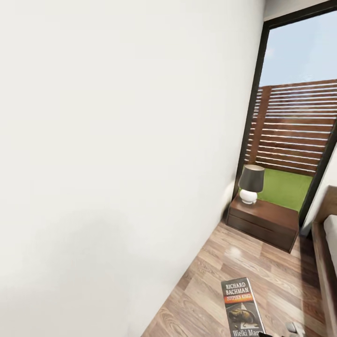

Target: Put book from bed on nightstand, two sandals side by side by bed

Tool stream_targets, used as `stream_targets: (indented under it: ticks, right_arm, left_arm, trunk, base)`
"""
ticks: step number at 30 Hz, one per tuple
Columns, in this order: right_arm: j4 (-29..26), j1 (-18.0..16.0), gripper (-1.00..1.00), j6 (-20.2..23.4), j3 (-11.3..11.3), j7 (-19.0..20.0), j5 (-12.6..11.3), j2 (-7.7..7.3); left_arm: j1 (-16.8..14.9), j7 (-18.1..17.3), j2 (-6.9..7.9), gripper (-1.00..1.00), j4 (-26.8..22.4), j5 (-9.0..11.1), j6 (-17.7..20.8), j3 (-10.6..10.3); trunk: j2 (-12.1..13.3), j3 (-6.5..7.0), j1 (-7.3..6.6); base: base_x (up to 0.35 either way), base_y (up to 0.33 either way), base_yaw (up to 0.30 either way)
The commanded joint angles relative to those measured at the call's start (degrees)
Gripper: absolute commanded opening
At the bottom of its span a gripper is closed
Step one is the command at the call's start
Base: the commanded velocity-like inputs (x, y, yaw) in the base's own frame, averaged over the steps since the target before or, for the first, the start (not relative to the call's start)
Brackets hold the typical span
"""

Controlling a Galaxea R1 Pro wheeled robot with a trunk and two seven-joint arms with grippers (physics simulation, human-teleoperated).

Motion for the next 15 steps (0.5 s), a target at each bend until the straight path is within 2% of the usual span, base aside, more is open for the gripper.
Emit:
stream_targets:
  ticks: [1, 6, 15]
  right_arm:
    - [0.0, 0.0, -1.00, 0.4, -0.7, 0.3, 0.2, 0.01]
    - [0.0, 0.0, -1.00, 0.4, -0.7, 0.2, 0.2, 0.01]
    - [0.0, 0.0, -1.00, 0.4, -0.7, 0.2, 0.1, 0.01]
  left_arm:
    - [0.0, -0.1, 0.01, 1.00, 0.0, -0.6, -0.3, 0.3]
    - [0.0, -0.1, 0.01, 1.00, 0.0, -0.6, -0.3, 0.4]
    - [0.0, -0.1, 0.01, 1.00, 0.0, -0.6, -0.3, 0.4]
  trunk:
    - [0.0, -0.02, 0.03]
    - [0.0, -0.02, 0.03]
    - [0.0, -0.01, 0.03]
  base:
    - [0.125, 0.000, -0.020]
    - [0.032, 0.000, -0.100]
    - [0.002, 0.000, -0.267]
